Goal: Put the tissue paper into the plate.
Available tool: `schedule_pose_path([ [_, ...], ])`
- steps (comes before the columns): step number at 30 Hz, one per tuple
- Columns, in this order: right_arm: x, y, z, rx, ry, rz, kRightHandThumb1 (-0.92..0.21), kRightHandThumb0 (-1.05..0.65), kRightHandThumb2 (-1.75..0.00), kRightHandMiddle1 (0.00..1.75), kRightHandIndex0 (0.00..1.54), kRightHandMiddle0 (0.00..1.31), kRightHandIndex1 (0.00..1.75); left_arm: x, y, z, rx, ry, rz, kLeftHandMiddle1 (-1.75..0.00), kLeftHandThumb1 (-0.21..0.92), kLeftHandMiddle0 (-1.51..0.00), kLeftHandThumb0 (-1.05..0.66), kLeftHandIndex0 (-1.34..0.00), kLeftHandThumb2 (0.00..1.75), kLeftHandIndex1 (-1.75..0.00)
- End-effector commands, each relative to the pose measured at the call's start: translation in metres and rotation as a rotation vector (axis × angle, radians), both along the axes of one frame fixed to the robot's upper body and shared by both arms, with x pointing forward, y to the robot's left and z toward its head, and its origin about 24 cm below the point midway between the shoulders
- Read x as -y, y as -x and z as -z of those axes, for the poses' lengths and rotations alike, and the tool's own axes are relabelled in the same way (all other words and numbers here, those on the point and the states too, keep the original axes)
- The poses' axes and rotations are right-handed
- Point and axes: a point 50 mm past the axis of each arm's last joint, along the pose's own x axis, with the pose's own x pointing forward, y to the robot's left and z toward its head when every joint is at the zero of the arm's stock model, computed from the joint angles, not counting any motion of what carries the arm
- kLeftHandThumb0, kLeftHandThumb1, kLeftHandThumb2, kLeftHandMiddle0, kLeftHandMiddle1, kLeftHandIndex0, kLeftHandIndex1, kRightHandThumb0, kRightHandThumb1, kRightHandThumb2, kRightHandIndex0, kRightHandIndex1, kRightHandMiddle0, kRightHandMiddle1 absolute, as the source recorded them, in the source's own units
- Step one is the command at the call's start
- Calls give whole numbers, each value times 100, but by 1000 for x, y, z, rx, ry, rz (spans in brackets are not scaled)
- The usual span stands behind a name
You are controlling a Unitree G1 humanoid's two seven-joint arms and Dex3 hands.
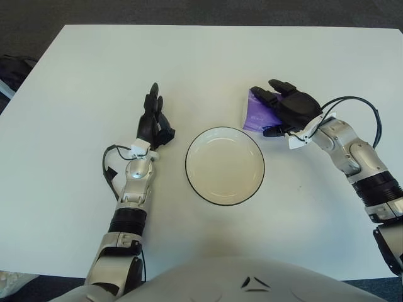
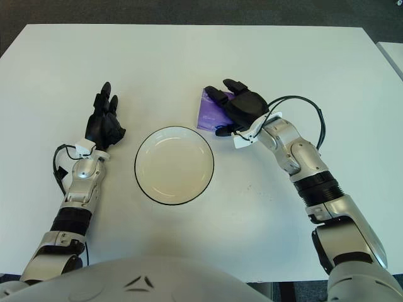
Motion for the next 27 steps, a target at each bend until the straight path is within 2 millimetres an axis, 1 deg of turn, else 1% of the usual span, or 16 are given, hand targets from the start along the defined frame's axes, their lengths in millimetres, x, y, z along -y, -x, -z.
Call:
schedule_pose_path([
  [1, -1, 2, 13, -48, 42, -4, -92, -105, -57, 0, 0, 0, 0, -7, 24, 41, -204, 7, -29, -1, 92, -19, -91, 0, 110, -17],
  [19, 1, 4, 23, -87, 77, -14, -92, -105, -59, 0, 0, 0, 0, -7, 24, 41, -203, 2, -30, 0, 92, -18, -91, 0, 111, -18],
  [21, 0, 4, 25, -103, 57, -4, -92, -105, -58, 0, 0, 0, 0, -7, 24, 41, -200, 2, -30, 0, 92, -18, -91, 0, 111, -18],
  [23, 0, 4, 26, -118, 5, 13, -92, -105, -54, 0, 3, 0, 1, -7, 24, 41, -198, 3, -29, 0, 92, -18, -91, 0, 111, -18],
  [24, 0, 3, 27, -122, -23, 20, -92, -104, -48, 11, 10, 0, 4, -7, 24, 41, -198, 4, -29, 0, 92, -18, -91, 0, 111, -18],
  [25, 0, 3, 27, -124, -39, 24, -92, -103, -38, 30, 20, 0, 9, -7, 24, 41, -198, 4, -29, 0, 92, -18, -91, 0, 111, -18],
  [26, 0, 3, 27, -128, -74, 38, -92, -103, -35, 36, 24, 0, 10, -7, 23, 41, -198, 6, -29, 0, 92, -18, -91, 0, 111, -18],
  [27, 0, 3, 27, -131, -95, 47, -90, -97, -27, 83, 32, 2, 56, -6, 23, 40, -197, 7, -29, 0, 92, -19, -91, 0, 110, -19],
])
